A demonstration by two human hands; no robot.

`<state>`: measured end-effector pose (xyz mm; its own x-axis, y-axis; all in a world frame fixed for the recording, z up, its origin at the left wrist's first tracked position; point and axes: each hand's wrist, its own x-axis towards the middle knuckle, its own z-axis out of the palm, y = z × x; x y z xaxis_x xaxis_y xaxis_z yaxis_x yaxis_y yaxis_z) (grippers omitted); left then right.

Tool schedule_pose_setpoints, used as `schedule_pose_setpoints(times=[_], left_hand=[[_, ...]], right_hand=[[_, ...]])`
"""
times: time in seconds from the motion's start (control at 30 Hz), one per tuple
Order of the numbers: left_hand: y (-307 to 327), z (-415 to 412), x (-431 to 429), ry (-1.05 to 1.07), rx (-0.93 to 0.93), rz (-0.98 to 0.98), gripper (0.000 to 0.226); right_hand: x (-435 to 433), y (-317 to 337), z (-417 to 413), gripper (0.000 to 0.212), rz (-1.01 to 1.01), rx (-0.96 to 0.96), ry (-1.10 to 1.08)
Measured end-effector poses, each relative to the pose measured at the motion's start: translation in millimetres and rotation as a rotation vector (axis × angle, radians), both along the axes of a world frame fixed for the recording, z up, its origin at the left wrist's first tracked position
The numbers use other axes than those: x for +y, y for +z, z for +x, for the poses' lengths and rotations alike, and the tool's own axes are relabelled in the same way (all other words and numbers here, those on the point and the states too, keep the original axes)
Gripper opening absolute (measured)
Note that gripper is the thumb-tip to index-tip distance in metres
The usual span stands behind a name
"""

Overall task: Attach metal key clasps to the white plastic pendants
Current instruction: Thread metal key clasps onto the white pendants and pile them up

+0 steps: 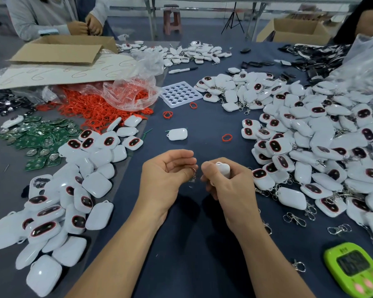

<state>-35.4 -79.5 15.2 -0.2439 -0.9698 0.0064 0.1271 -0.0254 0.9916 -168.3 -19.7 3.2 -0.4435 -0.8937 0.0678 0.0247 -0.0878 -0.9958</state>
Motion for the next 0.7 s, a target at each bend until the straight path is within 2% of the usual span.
schedule_pose_setpoints(times=[0.23,0.37,0.53,0.7], left_hand=[[-0.1,-1.8,2.5,-0.015,0.041,-0.001,0.035],[-1.5,-2.9,2.5,0.004,0.019,-0.029,0.041],[-3.8,-5.3,5.7,0.029,-0.078,-0.103,0.041],[-3.8,-4.1,7.9,0.031,-0.32,-0.228,0.04]], right_hand=[[0.4,-2.0,1.6,0.004,-0.024,0.075,-0.014],[-0.7,-3.4,1.7,0.007,-0.019,0.09,-0.016],[-1.9,-6.0,1.5,0.005,0.016,0.141,-0.048],[-0.9,-4.6,2.2,0.005,0.029,0.144,-0.05]])
